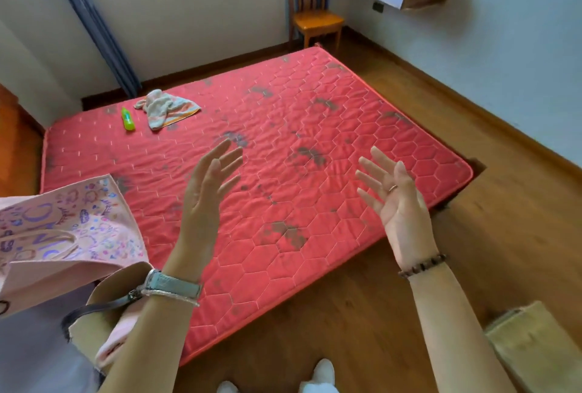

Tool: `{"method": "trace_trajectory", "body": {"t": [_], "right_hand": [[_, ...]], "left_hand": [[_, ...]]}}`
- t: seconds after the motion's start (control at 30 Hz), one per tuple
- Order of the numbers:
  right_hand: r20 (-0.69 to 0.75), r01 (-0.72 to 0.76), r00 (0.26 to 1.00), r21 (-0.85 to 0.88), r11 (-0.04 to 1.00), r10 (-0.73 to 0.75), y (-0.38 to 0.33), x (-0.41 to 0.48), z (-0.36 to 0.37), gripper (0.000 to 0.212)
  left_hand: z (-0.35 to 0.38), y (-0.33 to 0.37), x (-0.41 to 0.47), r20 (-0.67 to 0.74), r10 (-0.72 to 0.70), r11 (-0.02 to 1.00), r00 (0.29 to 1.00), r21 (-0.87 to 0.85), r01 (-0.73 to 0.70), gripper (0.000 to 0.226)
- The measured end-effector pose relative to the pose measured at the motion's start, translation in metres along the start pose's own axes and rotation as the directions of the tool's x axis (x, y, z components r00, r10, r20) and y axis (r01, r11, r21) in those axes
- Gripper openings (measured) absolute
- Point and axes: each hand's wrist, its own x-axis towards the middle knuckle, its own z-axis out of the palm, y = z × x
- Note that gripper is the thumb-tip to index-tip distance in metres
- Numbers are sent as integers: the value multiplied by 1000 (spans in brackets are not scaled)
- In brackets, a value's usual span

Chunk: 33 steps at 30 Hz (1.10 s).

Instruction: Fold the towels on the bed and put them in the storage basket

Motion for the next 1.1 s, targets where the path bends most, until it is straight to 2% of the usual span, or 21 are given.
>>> {"method": "trace_trajectory", "body": {"t": [0.07, 0.13, 0.23, 0.3, 0.4, 0.47, 0.6, 0.7, 0.77, 0.87, 1.03, 1.1], "right_hand": [[-30, 7, 1000, -7, 1000, -7, -4, 1, -27, 71], [-63, 9, 998, -21, 1000, -10, -10, 1, -51, 66], [-137, 16, 990, -8, 1000, -17, -19, 0, -81, 84], [-184, 27, 983, 3, 1000, -26, -24, -1, -100, 87], [-245, 34, 969, 18, 999, -29, -30, -1, -125, 80], [-284, 35, 958, 25, 999, -26, -31, -1, -141, 73], [-358, 58, 932, 19, 998, -47, -38, 7, -169, 78], [-394, 66, 918, 27, 997, -50, -43, 20, -188, 67], [-428, 78, 901, 4, 997, -69, -47, 33, -203, 74], [-472, 93, 877, -16, 996, -90, -55, 57, -219, 90], [-533, 96, 840, -42, 994, -104, -71, 100, -250, 81], [-571, 104, 813, -41, 994, -109, -76, 111, -261, 78]], "left_hand": [[25, -1, 6, 22, -1, 1000, 1000, -11, 1, 43], [48, -3, 11, 62, -1, 1000, 998, -23, 2, 43], [77, -7, 15, 111, -20, 998, 994, -53, 26, 66], [95, -12, 21, 138, -45, 996, 989, -64, 54, 79], [120, -19, 33, 182, -65, 993, 981, -82, 81, 75], [138, -21, 43, 213, -74, 991, 974, -97, 97, 81], [177, -28, 68, 303, -71, 985, 950, -127, 114, 88], [208, -34, 91, 365, -77, 978, 928, -154, 141, 90], [233, -40, 109, 413, -72, 975, 908, -162, 151, 93], [266, -47, 140, 461, -61, 971, 885, -178, 160, 92], [321, -56, 191, 523, -44, 966, 851, -196, 171, 91], [344, -60, 207, 564, -40, 967, 825, -187, 175, 80]]}}
